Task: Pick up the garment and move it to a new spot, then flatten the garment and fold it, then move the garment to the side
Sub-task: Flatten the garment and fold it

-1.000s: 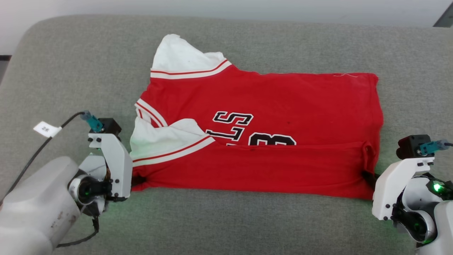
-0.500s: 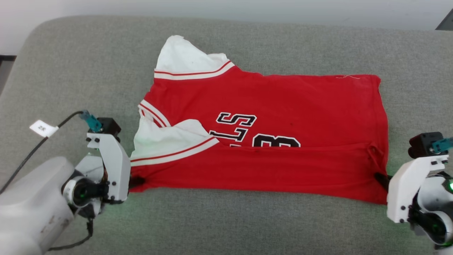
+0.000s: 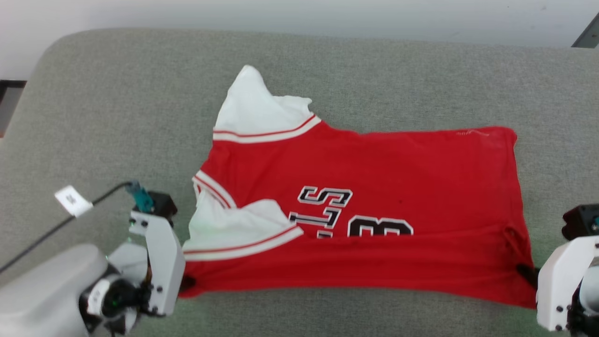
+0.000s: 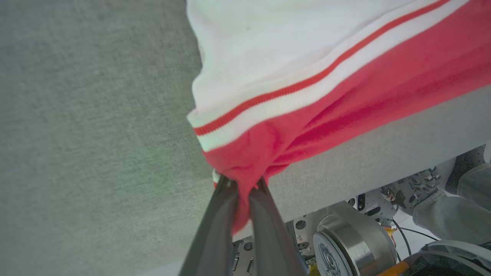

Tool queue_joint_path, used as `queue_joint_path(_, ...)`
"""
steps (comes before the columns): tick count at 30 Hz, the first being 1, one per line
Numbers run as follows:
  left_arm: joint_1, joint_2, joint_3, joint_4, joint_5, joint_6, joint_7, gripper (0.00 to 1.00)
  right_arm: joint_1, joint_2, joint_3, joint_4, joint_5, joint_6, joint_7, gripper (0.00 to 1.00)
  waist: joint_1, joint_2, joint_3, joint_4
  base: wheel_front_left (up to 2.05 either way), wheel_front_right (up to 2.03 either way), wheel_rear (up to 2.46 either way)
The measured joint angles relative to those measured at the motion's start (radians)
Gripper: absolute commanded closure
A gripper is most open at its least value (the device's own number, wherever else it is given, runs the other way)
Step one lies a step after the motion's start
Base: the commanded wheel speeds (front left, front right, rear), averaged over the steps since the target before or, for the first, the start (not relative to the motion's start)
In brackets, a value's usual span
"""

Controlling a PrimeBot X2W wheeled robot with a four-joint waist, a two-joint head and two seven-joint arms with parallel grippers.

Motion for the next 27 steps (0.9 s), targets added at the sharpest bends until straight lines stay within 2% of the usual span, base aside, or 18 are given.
queue_joint_path(4,0.036,0.009,-0.020,-0.030,0.007,0.030,-0.001,1.00,0.030,0.021,-0.004,0.000,-0.002,0.000,0.003,1.00,0.0000,0.0000,-0.002,-0.005,0.00,0.00,0.00)
queue_joint_path(5,0.044,0.007,-0.023,-0.030,0.007,0.034,-0.004,0.95,0.032,0.026,-0.003,0.004,-0.003,0.000,-0.002,1.00,0.0000,0.0000,-0.003,-0.007,0.00,0.00,0.00)
queue_joint_path(6,0.051,0.005,-0.024,-0.029,0.006,0.035,-0.008,0.80,0.034,0.029,0.000,0.005,-0.004,0.000,-0.007,1.00,0.0000,0.0000,-0.005,-0.009,0.00,0.00,0.00)
queue_joint_path(7,0.056,0.002,-0.023,-0.025,0.004,0.039,-0.013,0.52,0.035,0.033,0.002,0.006,-0.005,0.000,-0.023,1.00,0.0000,0.0000,-0.006,-0.011,0.00,0.00,0.00)
queue_joint_path(8,0.061,-0.002,-0.020,-0.016,0.000,0.047,-0.022,0.10,0.035,0.035,0.004,0.011,-0.008,0.000,-0.034,1.00,0.0000,0.0000,-0.006,-0.013,0.00,0.00,0.00)
queue_joint_path(9,0.064,-0.003,-0.019,-0.008,-0.002,0.052,-0.027,0.00,0.035,0.036,0.008,0.017,-0.012,0.000,-0.040,0.91,0.0000,0.0000,-0.007,-0.015,0.00,0.00,0.00)
queue_joint_path(10,0.066,-0.004,-0.018,-0.005,-0.002,0.052,-0.027,0.00,0.035,0.036,0.013,0.022,-0.012,0.000,-0.049,0.62,0.0000,0.0000,-0.008,-0.017,0.00,0.00,0.00)
queue_joint_path(11,0.067,-0.002,-0.017,-0.002,-0.002,0.052,-0.027,0.00,0.035,0.040,0.013,0.026,-0.011,0.000,-0.061,0.51,0.0000,0.0000,-0.009,-0.020,0.00,0.00,0.00)
queue_joint_path(12,0.067,0.000,-0.015,0.000,-0.002,0.054,-0.027,0.00,0.035,0.040,0.017,0.028,-0.012,0.000,-0.070,0.04,0.0000,0.0000,-0.010,-0.022,0.00,0.00,0.00)
queue_joint_path(13,0.066,0.003,-0.012,-0.002,-0.002,0.058,-0.027,0.00,0.033,0.038,0.021,0.032,-0.012,0.000,-0.076,0.00,-0.0001,0.0000,-0.010,-0.025,0.00,0.00,0.00)
queue_joint_path(22,-0.022,0.081,0.044,-0.075,-0.005,0.084,0.007,0.00,0.021,0.047,0.000,-0.007,-0.001,0.000,-0.135,0.00,0.0000,0.0000,-0.016,-0.053,0.00,0.00,0.00)
queue_joint_path(25,-0.079,0.101,0.074,-0.084,0.011,0.083,0.008,0.00,-0.001,0.046,-0.002,-0.036,0.002,0.000,-0.196,0.00,0.0000,0.0000,-0.010,-0.065,0.00,0.00,0.00)
queue_joint_path(27,-0.119,0.098,0.095,-0.072,0.024,0.069,-0.009,0.00,-0.021,0.069,-0.020,-0.052,-0.002,-0.001,-0.271,0.00,0.0000,0.0000,-0.004,-0.075,0.00,0.00,0.00)
